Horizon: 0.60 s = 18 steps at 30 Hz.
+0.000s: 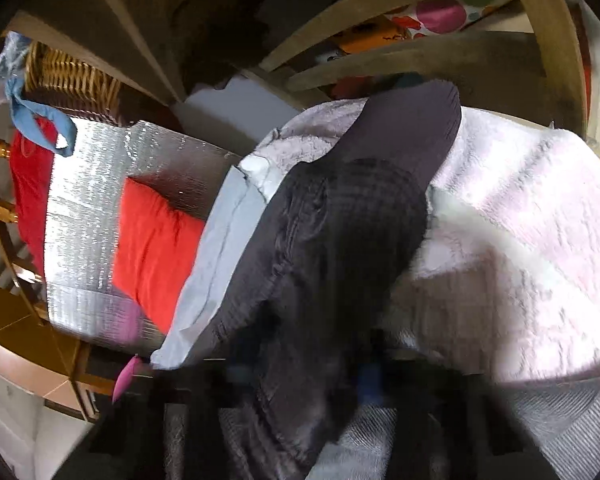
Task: Fold large clothes
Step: 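Grasp the jacket sleeve cuff with the right gripper and lift it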
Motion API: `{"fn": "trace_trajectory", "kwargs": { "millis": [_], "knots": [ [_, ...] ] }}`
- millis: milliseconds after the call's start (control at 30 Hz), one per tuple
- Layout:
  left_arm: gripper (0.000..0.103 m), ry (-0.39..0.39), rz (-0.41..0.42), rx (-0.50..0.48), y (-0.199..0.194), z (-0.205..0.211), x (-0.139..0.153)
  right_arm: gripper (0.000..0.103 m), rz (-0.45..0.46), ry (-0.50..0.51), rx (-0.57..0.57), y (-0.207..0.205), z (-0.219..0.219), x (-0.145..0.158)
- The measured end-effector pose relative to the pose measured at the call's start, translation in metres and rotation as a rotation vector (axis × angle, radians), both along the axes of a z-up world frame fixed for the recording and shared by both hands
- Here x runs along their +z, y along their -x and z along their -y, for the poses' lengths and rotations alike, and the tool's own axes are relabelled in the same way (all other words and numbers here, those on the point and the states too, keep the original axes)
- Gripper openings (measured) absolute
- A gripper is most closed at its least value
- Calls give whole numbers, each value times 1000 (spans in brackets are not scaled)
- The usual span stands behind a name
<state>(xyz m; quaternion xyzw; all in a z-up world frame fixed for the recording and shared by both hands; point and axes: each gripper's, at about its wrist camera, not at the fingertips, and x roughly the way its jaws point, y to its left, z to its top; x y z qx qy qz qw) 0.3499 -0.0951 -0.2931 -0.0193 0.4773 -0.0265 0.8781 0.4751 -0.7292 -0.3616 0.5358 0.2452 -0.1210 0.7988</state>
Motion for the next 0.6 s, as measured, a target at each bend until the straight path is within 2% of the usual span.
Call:
{"fn": "trace_trajectory", "kwargs": {
  "millis": [33,167,267,433,533,600],
  "knots": [
    [103,-4,6,-2,0,1,1,18,21,31,-7,2,-2,8],
    [103,10,34,5,5,-1,9,16,114,169,5,11,-26,47],
    [103,32,49,8,10,-5,18,16,185,244,58,12,-58,86],
    [103,39,91,12,22,-11,33,16,276,325,216,3,-143,150],
    [103,38,119,27,30,-20,40,16,292,374,329,-12,-205,172],
    [103,33,125,37,35,-27,41,16,289,385,401,-23,-249,176]
  ]
}}
